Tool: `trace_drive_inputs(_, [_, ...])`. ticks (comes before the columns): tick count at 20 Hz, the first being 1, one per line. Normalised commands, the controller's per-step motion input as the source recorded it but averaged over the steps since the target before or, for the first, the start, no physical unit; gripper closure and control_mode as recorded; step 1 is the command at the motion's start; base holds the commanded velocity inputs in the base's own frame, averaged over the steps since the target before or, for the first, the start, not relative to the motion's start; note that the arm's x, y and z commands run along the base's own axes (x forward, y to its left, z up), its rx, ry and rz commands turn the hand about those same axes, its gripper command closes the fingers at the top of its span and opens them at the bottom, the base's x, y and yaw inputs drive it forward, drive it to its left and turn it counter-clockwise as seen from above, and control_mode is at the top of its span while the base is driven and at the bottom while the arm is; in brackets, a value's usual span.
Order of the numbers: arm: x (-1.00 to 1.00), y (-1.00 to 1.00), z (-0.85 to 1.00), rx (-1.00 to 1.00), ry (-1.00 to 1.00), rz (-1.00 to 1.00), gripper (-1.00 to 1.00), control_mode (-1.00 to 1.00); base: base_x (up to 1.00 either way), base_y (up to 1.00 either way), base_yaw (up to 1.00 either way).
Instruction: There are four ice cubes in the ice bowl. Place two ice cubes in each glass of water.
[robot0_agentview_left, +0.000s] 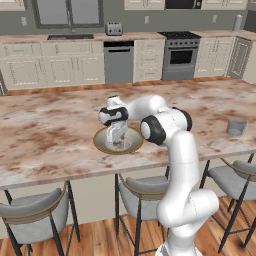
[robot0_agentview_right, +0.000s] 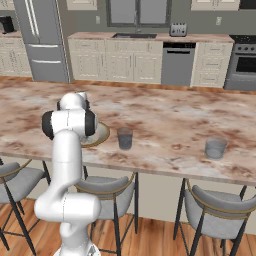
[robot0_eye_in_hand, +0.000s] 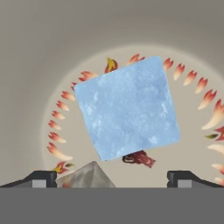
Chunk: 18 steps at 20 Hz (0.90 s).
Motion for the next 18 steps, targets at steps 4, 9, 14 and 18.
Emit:
trace_drive_inputs(4, [0.0, 0.0, 0.01, 0.0, 0.0, 0.0, -1.0, -1.0, 0.0, 0.0, 0.0])
trace_drive_inputs(9, [-0.03, 0.0, 0.0, 0.0, 0.0, 0.0, -1.0, -1.0, 0.0, 0.0, 0.0])
trace_drive_inputs(14, [-0.15, 0.0, 0.0, 0.0, 0.0, -0.07, -1.0, -1.0, 0.0, 0.0, 0.0])
trace_drive_inputs(18, [-0.11, 0.0, 0.0, 0.0, 0.02, -0.14, -1.0, -1.0, 0.0, 0.0, 0.0])
